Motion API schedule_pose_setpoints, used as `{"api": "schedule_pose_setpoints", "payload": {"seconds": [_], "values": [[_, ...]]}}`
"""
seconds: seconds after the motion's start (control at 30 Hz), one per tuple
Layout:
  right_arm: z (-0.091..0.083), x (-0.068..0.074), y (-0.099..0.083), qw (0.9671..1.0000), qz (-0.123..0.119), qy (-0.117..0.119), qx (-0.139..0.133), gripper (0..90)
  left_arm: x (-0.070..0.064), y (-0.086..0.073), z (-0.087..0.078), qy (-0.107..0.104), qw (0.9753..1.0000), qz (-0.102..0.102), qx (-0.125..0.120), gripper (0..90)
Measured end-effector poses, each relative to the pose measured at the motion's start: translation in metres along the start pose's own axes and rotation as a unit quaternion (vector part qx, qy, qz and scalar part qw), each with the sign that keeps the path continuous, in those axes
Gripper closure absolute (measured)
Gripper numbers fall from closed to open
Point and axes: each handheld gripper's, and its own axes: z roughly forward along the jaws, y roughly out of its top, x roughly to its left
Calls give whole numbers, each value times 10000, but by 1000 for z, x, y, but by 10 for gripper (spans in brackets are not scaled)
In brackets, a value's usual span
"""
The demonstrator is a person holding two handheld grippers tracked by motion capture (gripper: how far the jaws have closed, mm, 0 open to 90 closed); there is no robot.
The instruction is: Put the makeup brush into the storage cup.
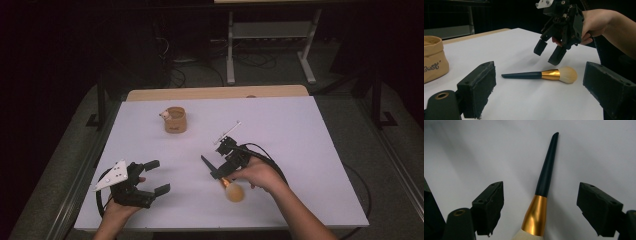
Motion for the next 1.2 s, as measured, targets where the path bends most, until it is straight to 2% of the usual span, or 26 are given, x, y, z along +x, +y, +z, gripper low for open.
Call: {"api": "schedule_pose_setpoints", "payload": {"seconds": [0.33,1.2], "values": [[7,-1,-4,9996,51,103,241,272,0,0,1,-17,10000,-16,8,107],[24,-4,-11,9969,141,108,766,366,0,-1,1,-24,10000,6,78,108]]}}
